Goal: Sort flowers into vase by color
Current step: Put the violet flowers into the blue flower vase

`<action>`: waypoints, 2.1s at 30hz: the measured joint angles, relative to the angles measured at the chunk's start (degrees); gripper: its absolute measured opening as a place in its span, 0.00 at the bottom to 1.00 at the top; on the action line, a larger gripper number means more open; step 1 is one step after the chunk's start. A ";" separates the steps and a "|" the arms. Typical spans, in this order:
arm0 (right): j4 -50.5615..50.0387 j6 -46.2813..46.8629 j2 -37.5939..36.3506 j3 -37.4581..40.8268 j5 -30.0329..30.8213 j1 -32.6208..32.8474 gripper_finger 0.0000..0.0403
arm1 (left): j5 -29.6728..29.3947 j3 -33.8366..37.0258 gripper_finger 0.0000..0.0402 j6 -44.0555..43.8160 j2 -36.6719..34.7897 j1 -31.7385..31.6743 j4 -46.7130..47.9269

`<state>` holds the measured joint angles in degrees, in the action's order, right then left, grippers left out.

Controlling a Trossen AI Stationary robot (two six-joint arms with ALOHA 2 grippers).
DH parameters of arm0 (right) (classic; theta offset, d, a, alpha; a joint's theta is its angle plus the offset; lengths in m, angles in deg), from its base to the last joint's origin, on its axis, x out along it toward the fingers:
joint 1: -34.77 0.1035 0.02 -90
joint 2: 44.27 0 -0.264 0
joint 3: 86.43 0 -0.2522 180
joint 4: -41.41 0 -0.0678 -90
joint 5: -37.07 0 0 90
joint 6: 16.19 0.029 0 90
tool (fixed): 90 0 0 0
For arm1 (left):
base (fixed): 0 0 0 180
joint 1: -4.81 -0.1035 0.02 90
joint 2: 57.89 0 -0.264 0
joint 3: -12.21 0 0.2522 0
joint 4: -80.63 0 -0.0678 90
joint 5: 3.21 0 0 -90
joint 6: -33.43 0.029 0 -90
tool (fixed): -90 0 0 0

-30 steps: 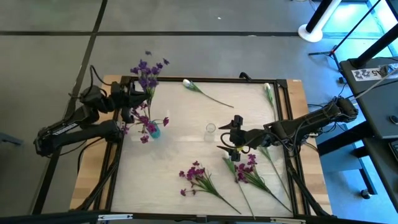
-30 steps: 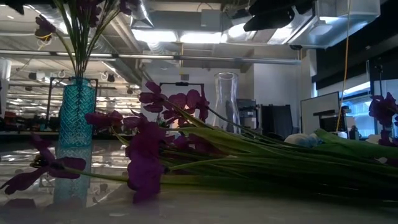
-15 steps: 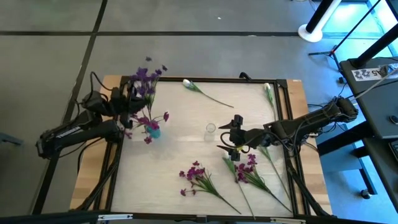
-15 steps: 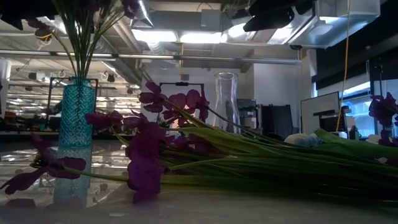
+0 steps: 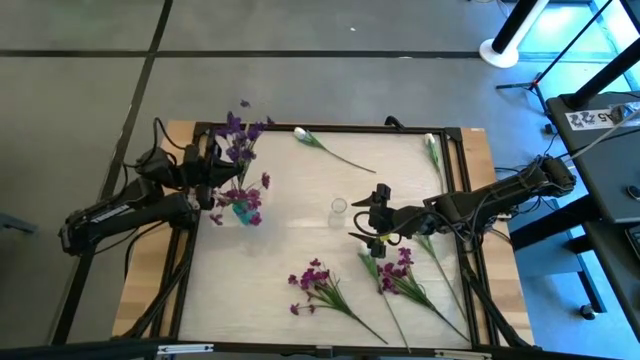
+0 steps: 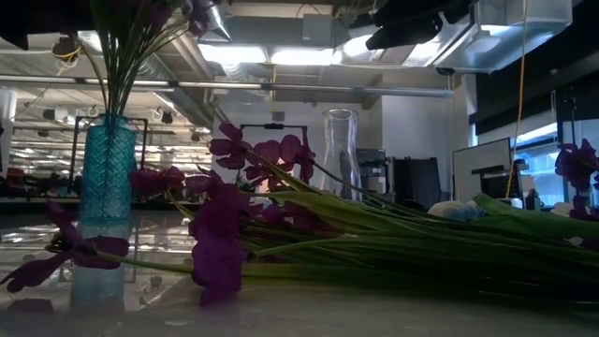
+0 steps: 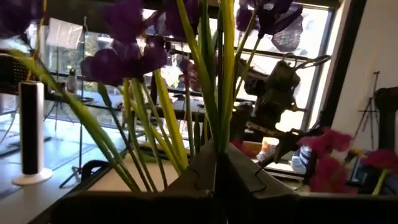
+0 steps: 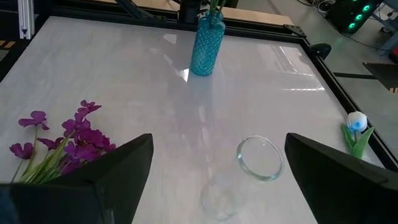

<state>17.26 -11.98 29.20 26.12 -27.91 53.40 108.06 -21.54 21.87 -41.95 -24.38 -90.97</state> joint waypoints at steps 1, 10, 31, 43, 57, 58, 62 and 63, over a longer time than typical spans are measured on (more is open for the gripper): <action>0.00 -0.02 0.00 0.00 0.00 0.00 0.90 | -0.27 0.68 0.01 -0.02 0.00 0.00 -0.43; 0.42 -1.65 0.02 0.00 -0.11 0.00 0.90 | 3.82 2.54 0.01 -0.04 -0.17 0.00 -2.05; 9.07 -4.73 6.90 -0.04 -3.27 -1.95 0.90 | 5.72 2.52 0.01 4.66 -1.14 3.50 4.62; 26.12 -13.91 15.69 -0.71 -6.44 -4.57 0.90 | -0.53 6.88 0.01 4.56 -1.16 7.82 3.17; 24.12 -13.69 16.24 -2.78 -8.15 -7.16 0.90 | -6.42 10.27 0.01 5.74 -1.16 12.75 -3.90; 23.90 -13.61 16.24 -2.80 -8.19 -7.19 0.90 | -7.17 11.30 0.01 5.73 -1.16 12.89 -6.07; 23.64 -13.53 16.24 -2.80 -8.25 -7.19 0.90 | -8.73 16.50 0.01 5.13 -1.16 13.03 -15.84; 23.57 -13.50 16.25 -2.80 -8.31 -7.19 0.90 | -8.73 17.80 0.01 4.66 -1.14 13.03 -18.23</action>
<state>40.83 -25.48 45.45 23.32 -36.22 46.21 99.33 -3.74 26.53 -43.08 -11.36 -109.20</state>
